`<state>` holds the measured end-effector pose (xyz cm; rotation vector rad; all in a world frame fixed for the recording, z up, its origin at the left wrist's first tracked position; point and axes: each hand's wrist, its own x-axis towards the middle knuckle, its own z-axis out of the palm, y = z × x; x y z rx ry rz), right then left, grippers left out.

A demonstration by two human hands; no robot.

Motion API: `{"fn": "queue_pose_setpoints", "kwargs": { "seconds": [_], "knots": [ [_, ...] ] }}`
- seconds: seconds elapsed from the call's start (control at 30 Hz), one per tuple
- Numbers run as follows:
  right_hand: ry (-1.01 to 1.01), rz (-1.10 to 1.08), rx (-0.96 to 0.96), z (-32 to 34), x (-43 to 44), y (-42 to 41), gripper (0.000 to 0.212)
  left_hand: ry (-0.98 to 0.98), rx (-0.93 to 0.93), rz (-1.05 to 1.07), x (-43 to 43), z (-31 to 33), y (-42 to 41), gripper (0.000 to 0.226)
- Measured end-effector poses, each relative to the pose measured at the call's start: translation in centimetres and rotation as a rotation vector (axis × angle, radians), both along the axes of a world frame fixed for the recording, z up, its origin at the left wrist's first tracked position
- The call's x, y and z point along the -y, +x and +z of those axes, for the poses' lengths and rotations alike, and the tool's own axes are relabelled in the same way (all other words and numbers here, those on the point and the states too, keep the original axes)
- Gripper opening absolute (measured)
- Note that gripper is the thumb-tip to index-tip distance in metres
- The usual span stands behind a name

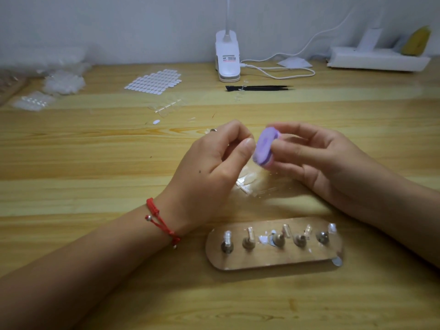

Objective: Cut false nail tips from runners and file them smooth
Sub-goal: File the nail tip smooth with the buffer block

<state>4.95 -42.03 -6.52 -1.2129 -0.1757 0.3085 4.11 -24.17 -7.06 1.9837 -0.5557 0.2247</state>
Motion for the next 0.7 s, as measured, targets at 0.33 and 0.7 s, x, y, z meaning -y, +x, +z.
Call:
{"fn": "queue_pose_setpoints", "kwargs": {
  "seconds": [0.33,0.7],
  "knots": [
    [0.035,-0.025,-0.039,0.05,0.18,0.10,0.030,-0.011,-0.009,0.006,0.04,-0.02,-0.03,0.017],
    [-0.051,0.059,0.010,0.05,-0.10,-0.20,0.027,-0.024,-0.003,0.031,0.02,0.01,-0.04,0.017]
  ]
}}
